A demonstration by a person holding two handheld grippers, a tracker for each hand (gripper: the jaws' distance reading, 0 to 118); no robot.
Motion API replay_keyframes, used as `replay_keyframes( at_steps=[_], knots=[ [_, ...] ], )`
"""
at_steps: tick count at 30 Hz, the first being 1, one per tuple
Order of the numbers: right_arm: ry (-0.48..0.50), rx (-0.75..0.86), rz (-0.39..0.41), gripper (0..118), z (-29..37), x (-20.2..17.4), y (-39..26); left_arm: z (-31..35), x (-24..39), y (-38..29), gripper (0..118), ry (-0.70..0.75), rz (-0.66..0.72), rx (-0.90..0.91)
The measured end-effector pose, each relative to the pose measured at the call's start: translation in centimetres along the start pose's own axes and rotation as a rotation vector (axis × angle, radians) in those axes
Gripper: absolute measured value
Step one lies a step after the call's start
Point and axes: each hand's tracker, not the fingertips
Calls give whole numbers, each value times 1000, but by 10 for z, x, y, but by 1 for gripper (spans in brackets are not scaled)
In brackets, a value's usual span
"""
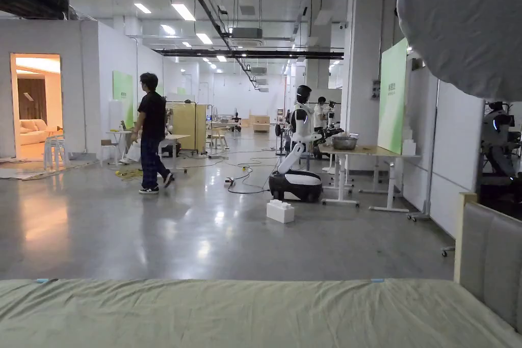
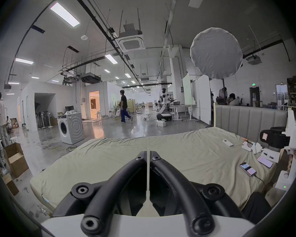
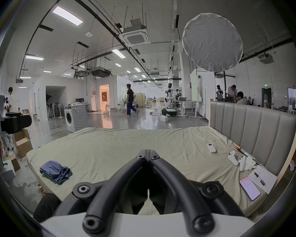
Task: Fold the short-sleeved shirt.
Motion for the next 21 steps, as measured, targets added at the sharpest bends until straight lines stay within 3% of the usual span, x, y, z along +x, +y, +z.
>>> replay_keyframes(
  at_steps=[5, 6, 8, 9, 10, 12, 14, 16, 17, 19, 21],
  knots=[
    [-14, 1, 11, 1, -2, -1, 2, -3, 4, 4, 2, 2, -28, 9],
    [-17, 12, 15, 7, -2, -2, 4, -2, 4, 4, 4, 1, -29, 15],
    [-18, 5, -15, 37, -3, 1, 4, -2, 2, 7, 14, -14, -17, 21],
    [-29, 3, -26, 64, -3, 1, 3, -3, 2, 8, 27, -25, -5, 14],
    [-35, 11, -21, 84, -4, 0, 4, -3, 2, 8, 37, -32, 4, 11],
    [-41, 15, -18, 108, -3, 1, 4, -5, 3, 6, 57, -31, 7, 11],
    [-38, 19, -15, 108, -4, 1, 4, -8, 4, 5, 79, -22, 4, 5],
    [-38, 19, -10, 108, -4, 1, 3, -11, 4, 3, 111, -33, -3, -8],
    [-38, 20, -8, 110, -4, 1, 3, -9, 4, 2, 118, -39, -6, -3],
    [-38, 16, 1, 118, -4, 1, 3, -10, 5, 3, 118, -40, -1, 7],
    [-38, 29, 15, 118, -4, 1, 4, -10, 4, 3, 118, -46, 11, 5]
  ],
)
